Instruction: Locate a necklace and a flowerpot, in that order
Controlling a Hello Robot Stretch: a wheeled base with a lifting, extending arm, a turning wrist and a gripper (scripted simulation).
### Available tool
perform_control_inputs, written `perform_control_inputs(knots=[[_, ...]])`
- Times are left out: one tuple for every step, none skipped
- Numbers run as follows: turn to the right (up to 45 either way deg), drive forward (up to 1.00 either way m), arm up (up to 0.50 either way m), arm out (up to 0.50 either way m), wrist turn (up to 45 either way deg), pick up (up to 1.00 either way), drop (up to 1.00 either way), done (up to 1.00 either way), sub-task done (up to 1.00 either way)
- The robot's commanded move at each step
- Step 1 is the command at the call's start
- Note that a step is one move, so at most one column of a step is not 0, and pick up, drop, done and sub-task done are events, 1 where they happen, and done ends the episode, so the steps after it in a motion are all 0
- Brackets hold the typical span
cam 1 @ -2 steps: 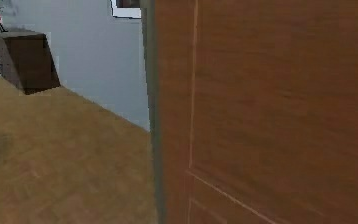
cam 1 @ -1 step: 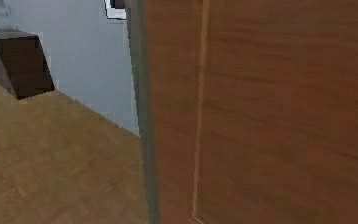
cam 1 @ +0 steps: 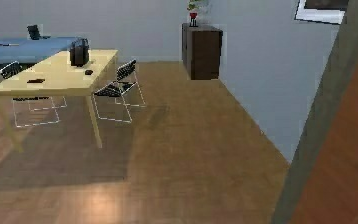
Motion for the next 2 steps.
perform_control_inputs(knots=[[-45.0, 0.0, 0.0, 0.0, 0.0, 0.0, 0.0, 0.0, 0.0], [-45.0, 0.0, 0.0, 0.0, 0.0, 0.0, 0.0, 0.0, 0.0]])
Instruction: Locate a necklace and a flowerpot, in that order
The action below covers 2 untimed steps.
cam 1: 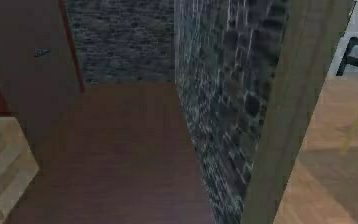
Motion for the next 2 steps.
perform_control_inputs(knots=[[-21.0, 0.0, 0.0, 0.0, 0.0, 0.0, 0.0, 0.0, 0.0], [0.0, 0.2, 0.0, 0.0, 0.0, 0.0, 0.0, 0.0, 0.0]])
